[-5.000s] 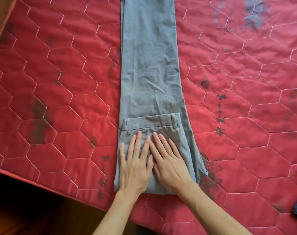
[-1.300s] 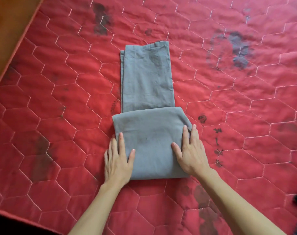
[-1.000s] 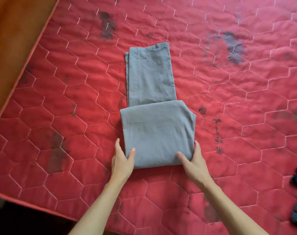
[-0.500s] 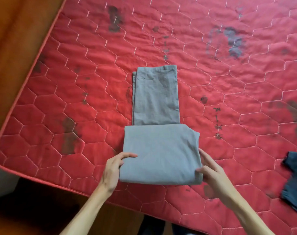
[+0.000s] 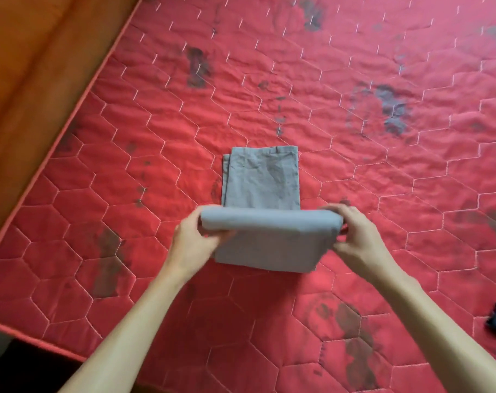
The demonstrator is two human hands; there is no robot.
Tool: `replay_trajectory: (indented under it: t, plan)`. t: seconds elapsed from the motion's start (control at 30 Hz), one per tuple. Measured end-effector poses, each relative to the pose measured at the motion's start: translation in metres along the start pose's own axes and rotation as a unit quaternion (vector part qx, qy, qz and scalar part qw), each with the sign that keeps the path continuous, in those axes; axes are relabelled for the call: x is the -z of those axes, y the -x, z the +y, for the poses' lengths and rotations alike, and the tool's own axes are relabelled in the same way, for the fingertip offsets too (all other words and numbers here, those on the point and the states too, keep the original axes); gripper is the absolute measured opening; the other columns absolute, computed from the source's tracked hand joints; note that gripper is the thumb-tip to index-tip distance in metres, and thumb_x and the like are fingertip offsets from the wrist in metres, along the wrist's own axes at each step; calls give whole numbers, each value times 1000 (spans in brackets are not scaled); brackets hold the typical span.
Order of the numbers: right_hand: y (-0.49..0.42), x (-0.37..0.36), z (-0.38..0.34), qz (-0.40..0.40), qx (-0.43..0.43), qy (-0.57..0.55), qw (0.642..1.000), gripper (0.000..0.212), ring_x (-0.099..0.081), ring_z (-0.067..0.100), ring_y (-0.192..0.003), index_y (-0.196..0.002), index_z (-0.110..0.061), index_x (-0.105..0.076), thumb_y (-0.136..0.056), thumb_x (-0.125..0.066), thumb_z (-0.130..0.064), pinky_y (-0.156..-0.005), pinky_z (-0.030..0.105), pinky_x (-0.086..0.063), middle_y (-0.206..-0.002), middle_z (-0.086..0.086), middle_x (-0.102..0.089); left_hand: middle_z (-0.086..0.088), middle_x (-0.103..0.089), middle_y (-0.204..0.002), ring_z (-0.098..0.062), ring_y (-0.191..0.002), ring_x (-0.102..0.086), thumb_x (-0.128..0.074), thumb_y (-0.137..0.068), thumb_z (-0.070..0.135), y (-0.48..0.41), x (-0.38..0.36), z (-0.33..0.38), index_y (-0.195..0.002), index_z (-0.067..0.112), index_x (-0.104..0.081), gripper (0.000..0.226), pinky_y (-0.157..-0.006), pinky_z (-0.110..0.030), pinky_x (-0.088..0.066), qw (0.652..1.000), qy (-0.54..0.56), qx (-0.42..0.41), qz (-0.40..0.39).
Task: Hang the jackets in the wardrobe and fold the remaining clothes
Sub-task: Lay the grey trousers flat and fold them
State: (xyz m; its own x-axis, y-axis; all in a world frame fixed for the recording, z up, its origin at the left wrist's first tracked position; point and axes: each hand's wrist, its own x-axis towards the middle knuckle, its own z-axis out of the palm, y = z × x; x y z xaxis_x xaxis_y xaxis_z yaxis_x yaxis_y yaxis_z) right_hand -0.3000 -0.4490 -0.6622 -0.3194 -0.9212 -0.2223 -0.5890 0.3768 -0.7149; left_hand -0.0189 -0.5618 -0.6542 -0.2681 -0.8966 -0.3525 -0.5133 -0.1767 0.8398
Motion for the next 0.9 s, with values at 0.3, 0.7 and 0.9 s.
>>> replay_trajectory:
  t: [0.3, 0.7, 0.9]
  plan:
    - [-114, -43, 23, 123, -94, -72, 985, 42, -59, 17, -110, -137, -12, -52, -95, -56, -12, -95, 25, -43, -123, 3, -63, -8, -55, -144, -17, -128, -55, -64, -92, 12, -125, -48, -13, -150, 16, -36, 65, -112, -31, -39, 993, -39, -3, 107]
    - [-106, -131, 34, 1, 165, 299, 940, 54, -20, 25, -151, -149, -8, -40, -99, -41, -28, -122, 43, -15, -161, 11, -26, -8, -9, -167, -22, -155, -7, -30, -102, 40, -127, -101, -78, -159, 22, -21, 60, -121, -54, -14, 831, -492, -260, -26]
    - [-115, -146, 47, -9, 141, 310, 940, 63, -13, 21, -153, -156, -14, -25, -100, -35, -39, -124, 39, -9, -165, 7, -15, -8, -7, -167, -23, -155, -5, -36, -98, 43, -138, -110, -87, -159, 24, -20, 66, -122, -56, -10, 821, -510, -255, -2]
